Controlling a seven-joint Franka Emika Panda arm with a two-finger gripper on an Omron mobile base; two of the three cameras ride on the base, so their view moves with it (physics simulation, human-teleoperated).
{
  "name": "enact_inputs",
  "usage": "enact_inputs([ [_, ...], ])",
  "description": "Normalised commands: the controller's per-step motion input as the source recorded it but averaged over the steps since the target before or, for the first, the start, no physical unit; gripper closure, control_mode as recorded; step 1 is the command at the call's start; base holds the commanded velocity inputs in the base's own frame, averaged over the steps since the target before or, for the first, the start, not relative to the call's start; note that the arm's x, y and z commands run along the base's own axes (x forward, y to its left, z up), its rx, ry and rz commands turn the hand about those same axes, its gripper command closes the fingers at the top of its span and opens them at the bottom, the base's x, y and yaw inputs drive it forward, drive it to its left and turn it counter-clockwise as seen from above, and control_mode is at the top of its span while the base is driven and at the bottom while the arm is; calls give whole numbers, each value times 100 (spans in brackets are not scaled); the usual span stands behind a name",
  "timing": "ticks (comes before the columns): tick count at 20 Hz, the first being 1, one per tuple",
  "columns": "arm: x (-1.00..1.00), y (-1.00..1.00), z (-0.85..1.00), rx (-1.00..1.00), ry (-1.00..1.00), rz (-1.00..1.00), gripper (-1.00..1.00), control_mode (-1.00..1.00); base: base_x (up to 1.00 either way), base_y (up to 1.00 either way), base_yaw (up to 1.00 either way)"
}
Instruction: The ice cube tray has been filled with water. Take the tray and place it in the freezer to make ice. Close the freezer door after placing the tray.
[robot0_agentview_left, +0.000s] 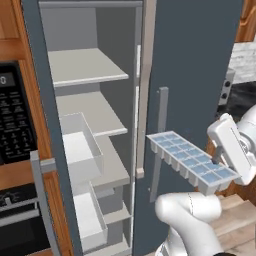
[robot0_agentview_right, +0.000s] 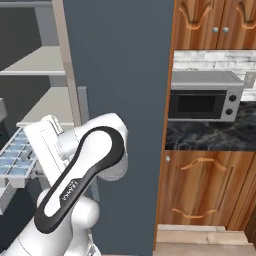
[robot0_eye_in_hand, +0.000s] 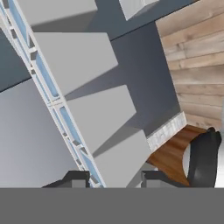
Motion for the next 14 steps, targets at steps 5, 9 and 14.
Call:
enact_inputs([
  [5,0,26,10,0,0,-7,100,-100,2,23,-6],
  [9,12,19,54,0,0,-10,100,-100,0,0,0],
  [14,35,17,63,4,0,-16,100,-100,0,0,0],
])
